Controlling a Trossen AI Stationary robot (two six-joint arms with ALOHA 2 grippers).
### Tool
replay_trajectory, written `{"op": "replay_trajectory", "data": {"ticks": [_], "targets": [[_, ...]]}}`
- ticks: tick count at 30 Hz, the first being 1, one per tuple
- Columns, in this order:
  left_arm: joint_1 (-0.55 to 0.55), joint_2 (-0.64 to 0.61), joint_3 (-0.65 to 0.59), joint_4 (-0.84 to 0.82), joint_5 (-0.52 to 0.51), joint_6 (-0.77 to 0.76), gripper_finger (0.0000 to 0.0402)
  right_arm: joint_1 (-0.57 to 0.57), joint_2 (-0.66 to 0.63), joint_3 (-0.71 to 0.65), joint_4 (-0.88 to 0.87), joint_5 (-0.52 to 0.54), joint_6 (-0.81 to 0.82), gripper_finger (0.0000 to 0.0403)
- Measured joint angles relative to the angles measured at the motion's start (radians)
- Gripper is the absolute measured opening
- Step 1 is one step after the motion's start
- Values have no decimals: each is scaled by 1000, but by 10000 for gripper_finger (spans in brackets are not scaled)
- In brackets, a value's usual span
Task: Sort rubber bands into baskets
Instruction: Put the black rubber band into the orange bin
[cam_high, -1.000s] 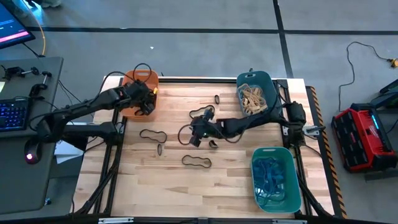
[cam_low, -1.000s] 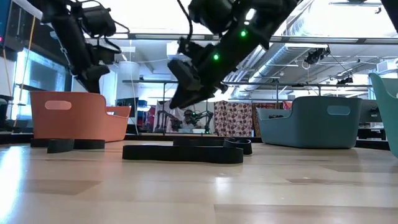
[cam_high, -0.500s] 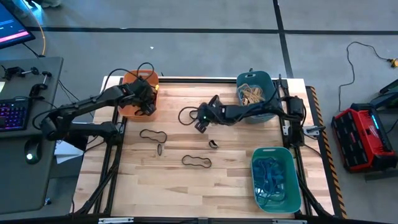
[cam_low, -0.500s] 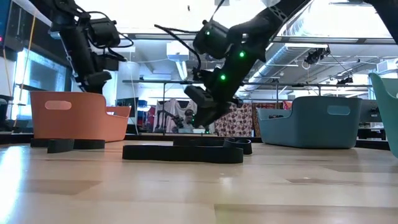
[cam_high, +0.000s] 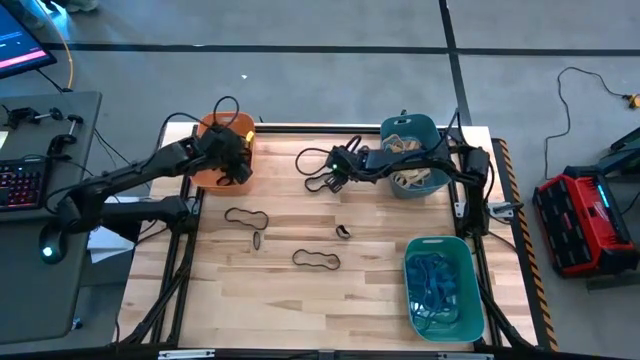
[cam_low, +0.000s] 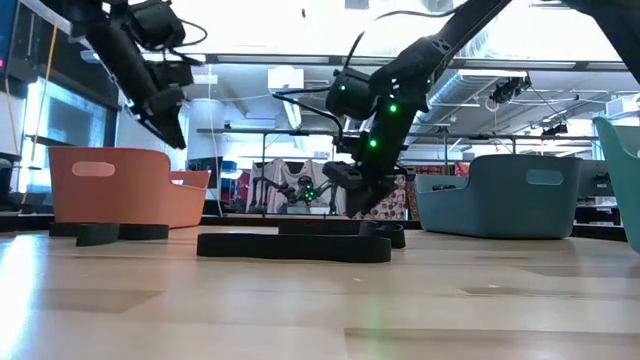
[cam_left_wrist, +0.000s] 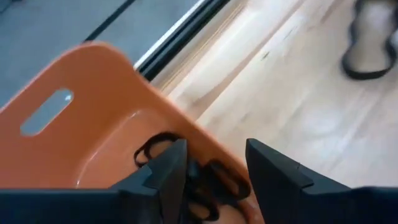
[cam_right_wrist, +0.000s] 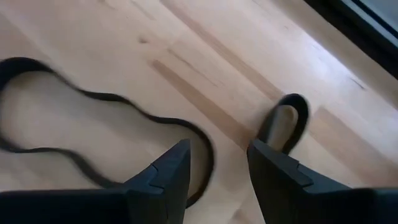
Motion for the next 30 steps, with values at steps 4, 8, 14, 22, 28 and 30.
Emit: {"op": "replay_trajectory", "data": {"ticks": [4,8,14,22,28,30], "targets": [[-33,-47,0,9,22,0,161,-10,0,0,-7,-2,-18,147],[-71,-81,0,18,23,0,161,-14,0,-12,8,-18,-34,143],[-139,-112,0,33,63,0,161,-38,0,-80,97,-86,-55,124],[-239,-115,0,101,136,0,161,-54,0,-111,139,-132,-81,26],[-312,-115,0,126,143,24,161,-29,0,-75,156,-130,-116,13],[-335,-116,0,145,136,33,161,-6,0,-50,156,-130,-137,6]]}}
